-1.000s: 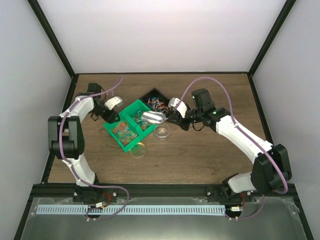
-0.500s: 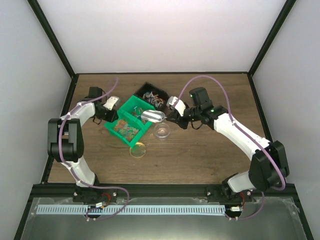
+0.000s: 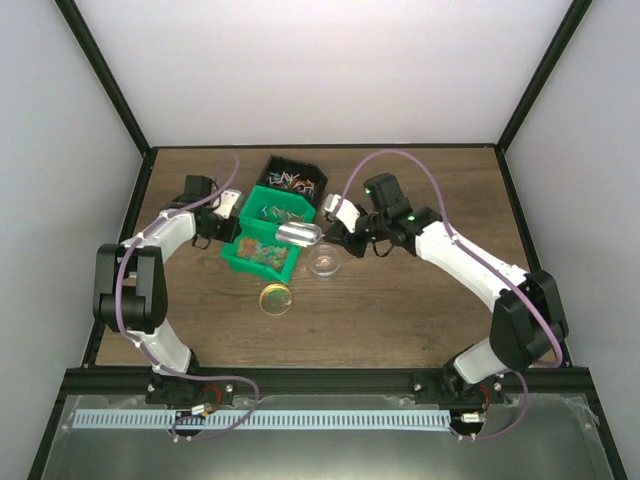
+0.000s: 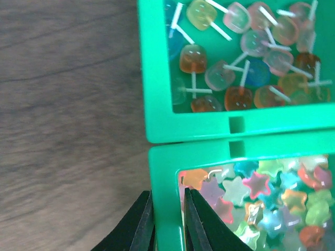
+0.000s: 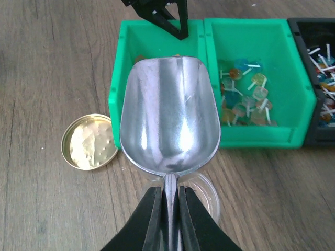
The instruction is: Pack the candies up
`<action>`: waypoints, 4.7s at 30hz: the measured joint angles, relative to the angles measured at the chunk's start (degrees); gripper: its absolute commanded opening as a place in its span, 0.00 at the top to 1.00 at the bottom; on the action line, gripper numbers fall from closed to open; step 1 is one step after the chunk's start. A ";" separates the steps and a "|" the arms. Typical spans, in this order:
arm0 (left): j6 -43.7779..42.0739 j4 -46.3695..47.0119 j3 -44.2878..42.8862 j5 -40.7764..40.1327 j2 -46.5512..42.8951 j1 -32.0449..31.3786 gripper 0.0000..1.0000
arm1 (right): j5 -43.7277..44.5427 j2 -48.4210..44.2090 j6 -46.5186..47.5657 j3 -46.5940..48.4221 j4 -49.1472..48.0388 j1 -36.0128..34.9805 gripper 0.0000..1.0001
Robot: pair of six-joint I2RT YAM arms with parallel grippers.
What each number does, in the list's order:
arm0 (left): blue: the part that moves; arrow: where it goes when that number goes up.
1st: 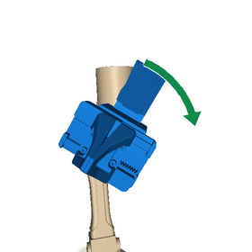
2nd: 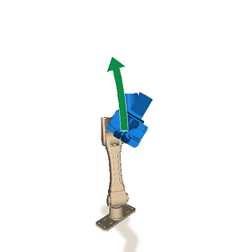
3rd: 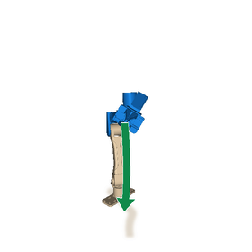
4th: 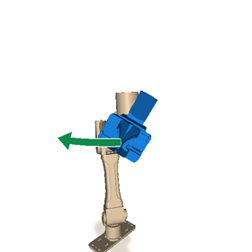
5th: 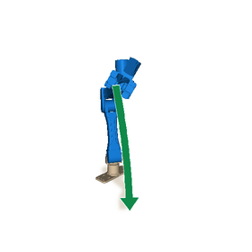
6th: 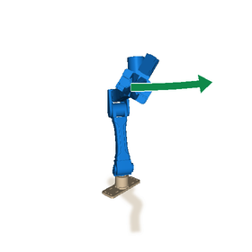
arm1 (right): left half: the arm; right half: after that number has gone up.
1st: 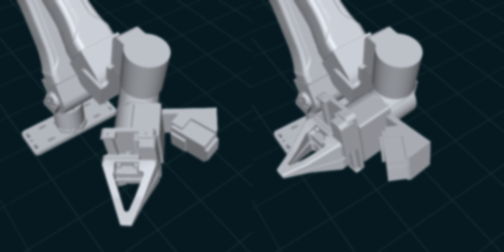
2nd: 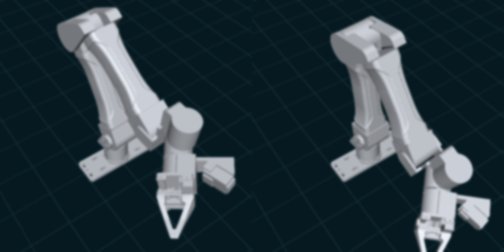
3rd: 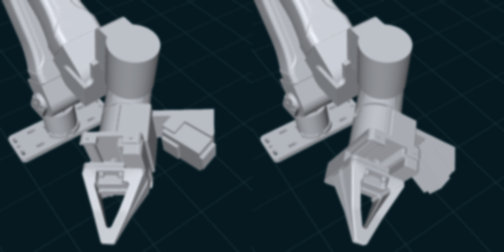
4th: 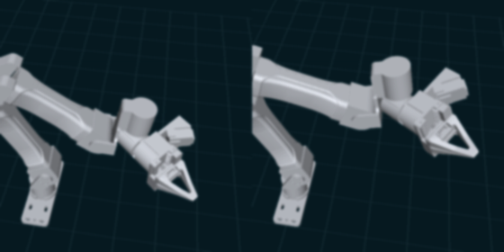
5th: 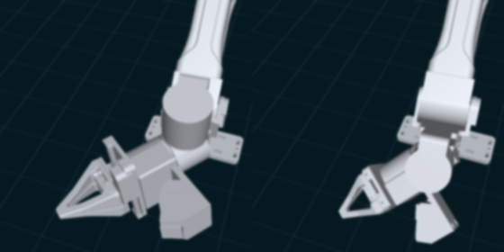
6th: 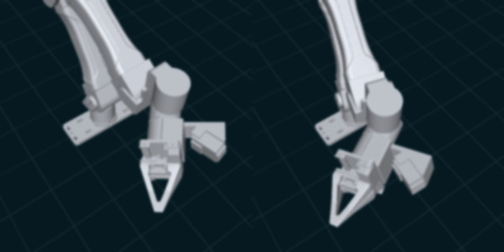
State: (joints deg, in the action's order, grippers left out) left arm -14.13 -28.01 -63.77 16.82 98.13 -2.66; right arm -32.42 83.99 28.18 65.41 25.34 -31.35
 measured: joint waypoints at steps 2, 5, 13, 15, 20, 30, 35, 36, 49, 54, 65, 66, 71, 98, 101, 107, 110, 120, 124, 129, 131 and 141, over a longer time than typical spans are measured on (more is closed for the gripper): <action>0.13 -0.09 1.31 0.39 -1.16 -1.53 0.82 | 1.57 1.73 0.31 1.38 0.66 -1.81 0.99; 1.46 0.26 2.82 0.63 -2.38 -2.99 0.82 | 4.50 4.72 0.66 3.63 2.05 -4.66 0.99; 2.43 2.01 7.15 1.79 -5.73 -4.24 0.82 | 11.87 9.42 2.19 8.17 8.52 -8.28 0.99; 2.62 2.21 7.65 2.34 -6.12 -4.31 0.82 | 13.29 10.97 2.45 10.38 10.19 -8.48 0.99; 4.00 2.51 8.20 2.69 -6.49 -4.50 0.83 | 15.87 14.80 2.84 15.74 13.44 -9.81 0.99; 6.82 3.34 9.27 2.54 -7.34 -4.79 0.83 | 20.59 18.80 2.62 21.20 21.09 -13.86 0.99; 7.56 3.39 9.27 2.56 -7.34 -4.81 0.83 | 22.99 24.02 1.18 27.19 25.42 -14.51 0.99; 7.76 3.43 9.27 2.56 -7.34 -4.81 0.83 | 23.50 24.63 0.76 27.93 26.40 -14.67 0.99; 9.49 5.42 11.61 1.16 -9.27 -5.53 0.94 | 28.09 31.89 -1.03 37.44 32.96 -17.73 0.99; 9.66 6.03 12.15 0.76 -9.62 -5.64 0.96 | 27.47 35.12 -0.98 41.57 33.05 -18.18 0.99; 10.12 6.82 12.90 0.68 -10.03 -5.64 0.96 | 23.45 35.78 -2.36 36.41 21.75 -18.23 0.99; 10.14 6.82 12.90 0.66 -10.03 -5.64 0.96 | 23.19 35.30 -2.64 34.71 19.56 -18.23 0.99; 10.12 6.82 12.90 0.66 -10.05 -5.64 0.96 | 20.61 31.65 -4.37 24.79 8.68 -17.42 0.99; 8.39 3.76 10.45 1.49 -8.39 -5.40 0.96 | 5.40 17.29 -11.78 -5.46 -25.46 -10.19 0.99; 8.15 3.54 10.25 1.70 -8.26 -5.27 0.96 | 4.66 16.11 -11.78 -6.62 -27.32 -9.84 0.99; 7.98 3.30 9.97 1.90 -8.02 -5.20 0.96 | 2.47 12.35 -11.74 -10.12 -29.55 -8.33 0.99; 7.93 3.23 9.86 1.92 -7.93 -5.20 0.96 | 1.07 10.51 -11.74 -11.23 -29.92 -6.88 0.99; 7.85 2.97 9.09 2.67 -7.21 -5.09 0.96 | -5.20 0.50 -5.88 -12.11 -22.58 2.82 0.99; 7.80 2.91 8.70 2.97 -6.73 -5.09 0.96 | -6.14 -4.96 -1.66 -13.55 -17.42 5.99 0.99; 7.69 2.73 7.78 3.48 -5.86 -5.09 0.96 | -6.08 -9.94 3.41 -15.69 -9.05 6.95 0.99; 7.67 2.69 7.54 3.69 -5.60 -5.09 0.96 | -6.01 -11.50 4.85 -16.44 -6.01 7.19 0.99; 7.69 2.64 7.30 4.00 -5.38 -5.09 0.95 | -4.35 -15.76 9.88 -17.64 3.28 10.64 0.99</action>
State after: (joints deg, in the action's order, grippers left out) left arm -6.44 -25.36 -56.47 20.82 92.75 -7.75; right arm -36.77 68.23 38.06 47.77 28.62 -20.71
